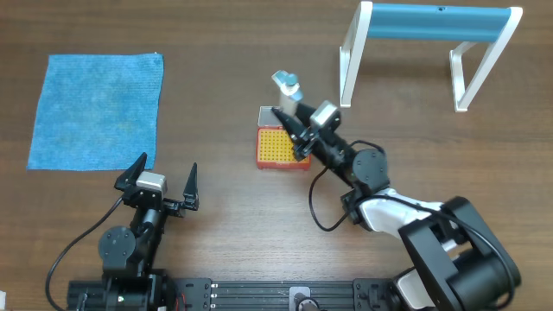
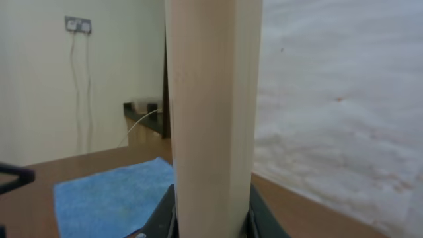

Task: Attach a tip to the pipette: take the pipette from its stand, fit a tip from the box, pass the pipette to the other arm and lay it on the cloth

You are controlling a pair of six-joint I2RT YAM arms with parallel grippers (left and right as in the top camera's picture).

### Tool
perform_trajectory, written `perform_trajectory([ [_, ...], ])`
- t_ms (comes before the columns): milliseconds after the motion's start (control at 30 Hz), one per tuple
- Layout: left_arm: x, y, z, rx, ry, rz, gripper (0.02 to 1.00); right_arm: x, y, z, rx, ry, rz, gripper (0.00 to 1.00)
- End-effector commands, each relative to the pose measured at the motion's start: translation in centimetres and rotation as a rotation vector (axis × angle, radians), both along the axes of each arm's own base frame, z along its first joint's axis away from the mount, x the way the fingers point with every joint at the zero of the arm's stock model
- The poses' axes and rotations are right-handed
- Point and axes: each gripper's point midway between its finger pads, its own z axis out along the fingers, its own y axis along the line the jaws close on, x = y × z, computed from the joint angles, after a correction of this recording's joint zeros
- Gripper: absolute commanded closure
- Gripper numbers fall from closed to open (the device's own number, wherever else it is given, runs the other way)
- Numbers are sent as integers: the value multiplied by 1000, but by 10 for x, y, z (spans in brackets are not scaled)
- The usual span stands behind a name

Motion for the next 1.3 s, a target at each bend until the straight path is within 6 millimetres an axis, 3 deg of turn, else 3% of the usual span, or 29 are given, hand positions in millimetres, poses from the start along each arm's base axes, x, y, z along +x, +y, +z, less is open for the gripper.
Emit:
perform_trajectory([
  [33, 0, -2, -1, 5, -4, -11, 23, 0, 24, -26, -18, 73, 65, 921],
  [367, 0, -2, -1, 5, -4, -11, 20, 23, 10, -55, -41, 137, -27, 921],
  [800, 0, -2, -1, 5, -4, -11, 23, 28, 9, -73, -78, 155, -38, 921],
  [1300, 0, -2, -1, 5, -4, -11, 23, 34, 12, -72, -76, 150, -38, 919],
])
